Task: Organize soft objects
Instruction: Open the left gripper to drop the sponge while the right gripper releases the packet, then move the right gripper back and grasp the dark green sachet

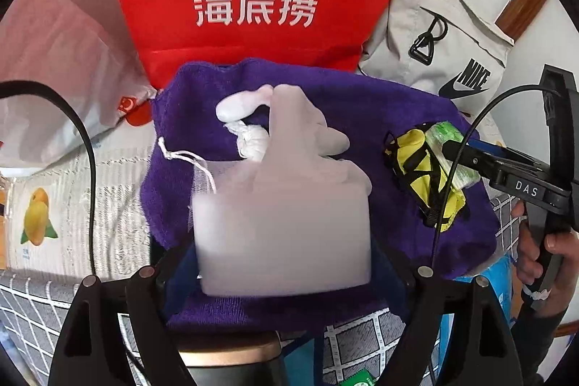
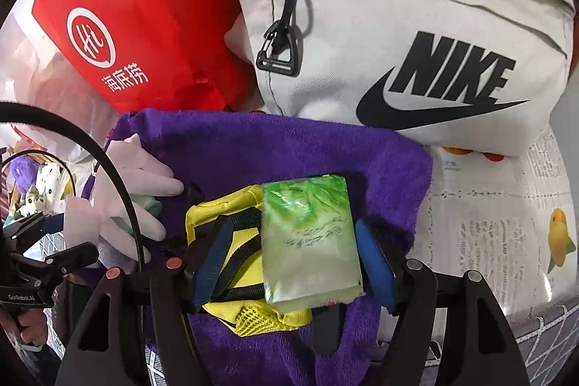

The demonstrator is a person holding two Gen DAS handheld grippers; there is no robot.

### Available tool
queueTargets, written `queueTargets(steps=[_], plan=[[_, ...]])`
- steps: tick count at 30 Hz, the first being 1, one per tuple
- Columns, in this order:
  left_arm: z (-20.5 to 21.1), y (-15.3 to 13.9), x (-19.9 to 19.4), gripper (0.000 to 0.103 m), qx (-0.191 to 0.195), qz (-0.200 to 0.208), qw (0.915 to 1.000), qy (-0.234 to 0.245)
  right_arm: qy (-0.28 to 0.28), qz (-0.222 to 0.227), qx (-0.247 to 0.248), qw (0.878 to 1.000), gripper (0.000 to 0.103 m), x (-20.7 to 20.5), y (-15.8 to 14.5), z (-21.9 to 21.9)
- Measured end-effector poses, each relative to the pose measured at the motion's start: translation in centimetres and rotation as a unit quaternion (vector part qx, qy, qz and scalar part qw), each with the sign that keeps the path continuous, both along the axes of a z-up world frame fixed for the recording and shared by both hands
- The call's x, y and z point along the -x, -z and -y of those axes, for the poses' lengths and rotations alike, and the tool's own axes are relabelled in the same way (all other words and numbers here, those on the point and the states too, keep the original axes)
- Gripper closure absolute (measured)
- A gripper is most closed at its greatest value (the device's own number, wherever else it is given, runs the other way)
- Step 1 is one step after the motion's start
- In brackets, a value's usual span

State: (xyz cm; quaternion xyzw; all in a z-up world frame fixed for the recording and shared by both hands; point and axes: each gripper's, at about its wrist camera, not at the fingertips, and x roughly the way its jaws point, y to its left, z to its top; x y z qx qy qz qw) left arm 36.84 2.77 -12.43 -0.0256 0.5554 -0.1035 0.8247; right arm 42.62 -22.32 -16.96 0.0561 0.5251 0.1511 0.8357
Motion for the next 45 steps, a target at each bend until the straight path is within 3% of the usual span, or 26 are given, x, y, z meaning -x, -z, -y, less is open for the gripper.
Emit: queueTargets(steps=[5,15,25,29,35,40,45], plan=[[-0.5,-1.3,0.4,0.015,-0.002,0.012,0.9998,-0.013,0.0,0.008,0.001,1.0,0.033,0.5,-0.9,0.1],[-1.5,-2.7,1.4,0.015,0.04,0.016,0.9988,-0.022,-0.005,0.021,-0.004,1.0,0.033,1.2,-2.3,-0.5],[-2.7,-5.2,2.3,0.015,0.066,0.033,0.997,-0.024,-0.021,0.072,-0.006,0.997,0.033,4.4,-6.4,-1.3],[-3.1,-7.0,3.4,0.015,0.071,0.054,0.9957,-0.024,-0.038,0.086,-0.026,0.995,0.033,7.2,-8.7,-1.9],[-3.2,-9.3,5.0,0.015,0.072,0.081,0.994,-0.016,-0.086,0.099,0.004,0.991,0.033,14.8,-10.4,-4.0],[-3.8,-12.2,7.3,0.015,0.074,0.119,0.99,-0.019,-0.131,0.078,0.016,0.988,0.033,20.6,-8.8,-6.5],[-4.7,-15.2,10.5,0.015,0.062,0.165,0.9837,-0.038,-0.163,0.036,0.008,0.986,0.033,24.7,-5.3,-9.3]])
